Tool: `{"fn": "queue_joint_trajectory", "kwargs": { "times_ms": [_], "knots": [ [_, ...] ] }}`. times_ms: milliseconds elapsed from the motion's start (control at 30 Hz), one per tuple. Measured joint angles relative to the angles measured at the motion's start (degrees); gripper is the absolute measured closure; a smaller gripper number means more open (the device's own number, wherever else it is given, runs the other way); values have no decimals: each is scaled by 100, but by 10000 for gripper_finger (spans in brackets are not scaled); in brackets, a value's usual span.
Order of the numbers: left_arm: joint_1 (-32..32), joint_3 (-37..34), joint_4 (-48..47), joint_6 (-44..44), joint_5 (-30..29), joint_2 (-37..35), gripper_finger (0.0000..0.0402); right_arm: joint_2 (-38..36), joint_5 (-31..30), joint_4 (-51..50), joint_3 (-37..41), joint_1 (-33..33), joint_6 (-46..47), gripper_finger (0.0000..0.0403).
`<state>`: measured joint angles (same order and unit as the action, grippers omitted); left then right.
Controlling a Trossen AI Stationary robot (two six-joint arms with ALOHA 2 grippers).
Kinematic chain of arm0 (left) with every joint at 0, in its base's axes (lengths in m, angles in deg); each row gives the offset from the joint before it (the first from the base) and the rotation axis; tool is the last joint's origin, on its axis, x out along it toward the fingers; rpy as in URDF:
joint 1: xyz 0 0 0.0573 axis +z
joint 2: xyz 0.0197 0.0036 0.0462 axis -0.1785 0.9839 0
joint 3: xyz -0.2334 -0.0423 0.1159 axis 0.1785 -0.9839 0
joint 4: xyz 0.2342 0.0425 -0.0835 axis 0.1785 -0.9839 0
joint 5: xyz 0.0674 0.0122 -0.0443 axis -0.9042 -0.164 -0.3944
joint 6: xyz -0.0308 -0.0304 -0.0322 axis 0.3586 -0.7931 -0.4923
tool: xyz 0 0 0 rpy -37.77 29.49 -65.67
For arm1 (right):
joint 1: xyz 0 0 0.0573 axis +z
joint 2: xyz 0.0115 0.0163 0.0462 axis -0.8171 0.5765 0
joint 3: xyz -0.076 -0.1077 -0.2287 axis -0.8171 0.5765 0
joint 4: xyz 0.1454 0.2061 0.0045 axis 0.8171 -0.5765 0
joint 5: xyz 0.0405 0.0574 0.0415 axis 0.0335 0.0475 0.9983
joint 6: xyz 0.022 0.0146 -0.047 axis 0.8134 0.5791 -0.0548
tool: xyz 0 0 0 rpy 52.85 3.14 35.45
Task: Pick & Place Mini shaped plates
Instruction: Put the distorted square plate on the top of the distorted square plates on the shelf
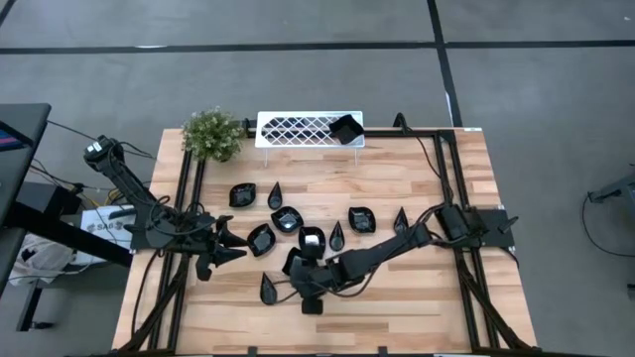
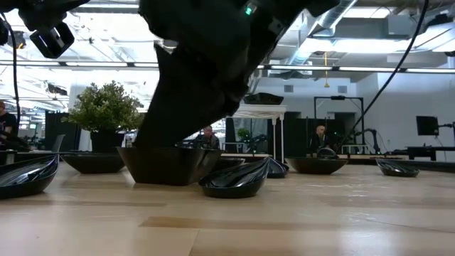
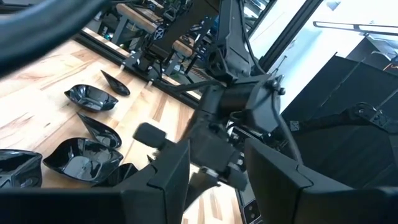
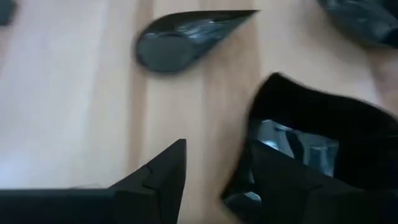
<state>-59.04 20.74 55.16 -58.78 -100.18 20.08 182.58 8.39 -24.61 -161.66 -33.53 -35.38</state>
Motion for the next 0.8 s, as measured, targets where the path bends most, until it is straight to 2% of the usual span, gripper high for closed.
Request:
{"fn": "queue_joint_trajectory", "kwargs": {
  "times_ms": [167,433,800],
  "knots": [
    [-2,0,2,0,1,0,247,72,-187,-9,3,45,-1,244],
    [-2,0,2,-1,1,0,247,63,-289,-337,87,-89,535,273],
    [-1,0,2,-1,1,0,247,58,-263,-250,69,-20,550,338]
  ]
}}
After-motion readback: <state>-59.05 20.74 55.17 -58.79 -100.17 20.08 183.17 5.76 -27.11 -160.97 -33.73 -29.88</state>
